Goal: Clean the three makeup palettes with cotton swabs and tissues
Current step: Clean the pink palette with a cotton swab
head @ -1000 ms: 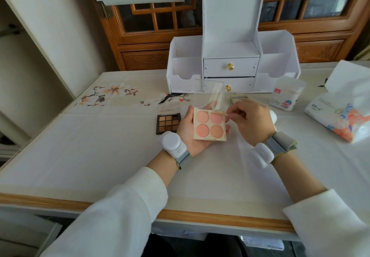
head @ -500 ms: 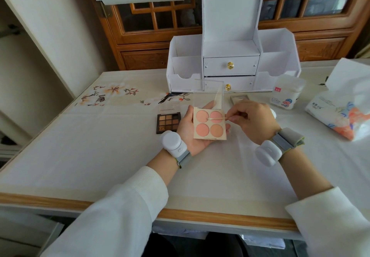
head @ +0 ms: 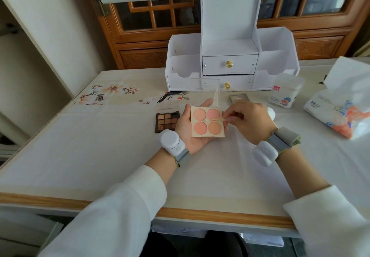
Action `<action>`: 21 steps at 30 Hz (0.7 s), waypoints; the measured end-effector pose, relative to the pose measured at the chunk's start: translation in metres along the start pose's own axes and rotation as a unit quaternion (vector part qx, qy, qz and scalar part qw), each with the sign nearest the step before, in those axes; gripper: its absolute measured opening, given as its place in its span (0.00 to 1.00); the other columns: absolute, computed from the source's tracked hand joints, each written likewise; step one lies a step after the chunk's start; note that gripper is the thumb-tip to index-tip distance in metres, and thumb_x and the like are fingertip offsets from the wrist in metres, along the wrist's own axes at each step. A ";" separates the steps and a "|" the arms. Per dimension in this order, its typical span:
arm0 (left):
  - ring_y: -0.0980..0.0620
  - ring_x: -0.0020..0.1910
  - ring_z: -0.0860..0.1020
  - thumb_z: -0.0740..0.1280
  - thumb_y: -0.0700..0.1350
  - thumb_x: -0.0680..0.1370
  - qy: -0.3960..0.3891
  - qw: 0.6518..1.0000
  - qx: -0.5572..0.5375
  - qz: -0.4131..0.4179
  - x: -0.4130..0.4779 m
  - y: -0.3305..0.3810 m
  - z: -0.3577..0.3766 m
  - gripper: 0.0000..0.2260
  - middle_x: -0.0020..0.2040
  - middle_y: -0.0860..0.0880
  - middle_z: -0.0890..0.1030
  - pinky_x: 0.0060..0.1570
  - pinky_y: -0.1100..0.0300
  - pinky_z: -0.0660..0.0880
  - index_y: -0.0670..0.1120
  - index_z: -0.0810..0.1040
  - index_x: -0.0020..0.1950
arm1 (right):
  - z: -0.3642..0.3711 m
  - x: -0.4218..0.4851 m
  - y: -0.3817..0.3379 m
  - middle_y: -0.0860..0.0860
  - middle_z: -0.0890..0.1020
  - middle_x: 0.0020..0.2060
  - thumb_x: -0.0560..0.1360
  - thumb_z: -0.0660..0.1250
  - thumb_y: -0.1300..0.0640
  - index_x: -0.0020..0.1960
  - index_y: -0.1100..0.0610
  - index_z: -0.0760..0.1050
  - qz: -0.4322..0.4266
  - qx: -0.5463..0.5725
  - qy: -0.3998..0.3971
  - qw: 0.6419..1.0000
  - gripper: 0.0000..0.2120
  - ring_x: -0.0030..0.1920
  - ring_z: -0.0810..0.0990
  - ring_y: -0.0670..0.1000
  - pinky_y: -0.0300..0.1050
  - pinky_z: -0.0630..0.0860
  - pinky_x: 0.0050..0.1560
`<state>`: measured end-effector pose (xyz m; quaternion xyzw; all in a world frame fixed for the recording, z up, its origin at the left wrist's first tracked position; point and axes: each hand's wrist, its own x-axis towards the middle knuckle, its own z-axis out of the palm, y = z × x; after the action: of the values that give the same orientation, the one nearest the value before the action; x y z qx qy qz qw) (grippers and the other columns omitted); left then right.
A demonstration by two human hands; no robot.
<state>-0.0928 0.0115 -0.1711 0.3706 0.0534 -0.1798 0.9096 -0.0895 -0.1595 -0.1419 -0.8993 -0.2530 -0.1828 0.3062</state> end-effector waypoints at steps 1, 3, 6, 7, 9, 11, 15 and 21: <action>0.39 0.50 0.77 0.43 0.62 0.80 0.001 1.000 -0.005 0.000 0.000 0.000 0.001 0.27 0.50 0.42 0.83 0.56 0.44 0.71 0.50 0.76 0.60 | 0.001 0.000 0.001 0.53 0.83 0.36 0.68 0.71 0.67 0.40 0.59 0.82 -0.002 0.001 0.001 1.000 0.05 0.36 0.76 0.51 0.23 0.66 0.38; 0.39 0.51 0.77 0.43 0.62 0.80 0.001 1.000 -0.010 -0.002 -0.001 0.000 0.002 0.27 0.53 0.42 0.81 0.55 0.44 0.72 0.50 0.76 0.60 | 0.002 0.001 0.002 0.54 0.83 0.36 0.68 0.71 0.67 0.40 0.59 0.82 -0.007 0.004 0.001 1.000 0.05 0.36 0.76 0.50 0.24 0.65 0.38; 0.39 0.51 0.77 0.42 0.62 0.80 -0.005 1.000 -0.007 -0.006 -0.001 0.000 0.002 0.28 0.55 0.42 0.79 0.54 0.44 0.72 0.51 0.74 0.63 | 0.003 0.001 0.003 0.54 0.82 0.36 0.68 0.71 0.68 0.40 0.59 0.82 -0.021 0.009 0.007 1.000 0.05 0.35 0.74 0.48 0.25 0.66 0.38; 0.39 0.51 0.77 0.42 0.63 0.80 -0.007 1.000 -0.006 -0.008 -0.001 0.000 0.002 0.28 0.55 0.42 0.79 0.54 0.44 0.72 0.51 0.73 0.65 | 0.004 0.001 0.003 0.54 0.82 0.35 0.68 0.71 0.68 0.40 0.59 0.82 -0.024 0.009 0.008 1.000 0.05 0.34 0.74 0.48 0.25 0.66 0.38; 0.39 0.50 0.77 0.42 0.63 0.80 -0.010 1.000 -0.006 -0.011 -0.001 0.000 0.003 0.28 0.55 0.42 0.79 0.54 0.43 0.71 0.51 0.70 0.69 | 0.005 0.001 0.004 0.52 0.81 0.34 0.68 0.71 0.68 0.40 0.59 0.82 -0.030 0.013 0.014 0.999 0.06 0.34 0.73 0.47 0.25 0.66 0.38; 0.39 0.50 0.77 0.42 0.63 0.80 -0.012 1.000 -0.005 -0.012 -0.001 0.000 0.004 0.28 0.55 0.42 0.79 0.54 0.44 0.71 0.51 0.68 0.71 | 0.006 0.001 0.004 0.53 0.81 0.34 0.67 0.70 0.68 0.40 0.59 0.82 -0.035 0.017 0.020 0.999 0.06 0.33 0.72 0.45 0.25 0.65 0.38; 0.39 0.52 0.76 0.43 0.63 0.80 -0.011 1.000 -0.009 -0.012 -0.001 0.001 0.004 0.28 0.55 0.42 0.79 0.55 0.43 0.71 0.51 0.69 0.69 | 0.008 0.001 0.003 0.53 0.80 0.34 0.66 0.69 0.66 0.40 0.60 0.82 -0.051 0.015 0.026 0.998 0.05 0.37 0.68 0.38 0.20 0.64 0.40; 0.38 0.52 0.77 0.43 0.63 0.80 -0.017 1.000 -0.009 -0.012 -0.002 0.000 0.004 0.28 0.56 0.41 0.78 0.55 0.42 0.71 0.50 0.69 0.70 | 0.008 0.001 0.005 0.54 0.81 0.33 0.66 0.70 0.68 0.39 0.60 0.82 -0.048 0.014 0.033 0.998 0.06 0.33 0.74 0.48 0.27 0.65 0.38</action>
<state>-0.0945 0.0089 -0.1677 0.3584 0.0436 -0.1966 0.9116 -0.0846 -0.1569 -0.1496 -0.8754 -0.2880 -0.2231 0.3176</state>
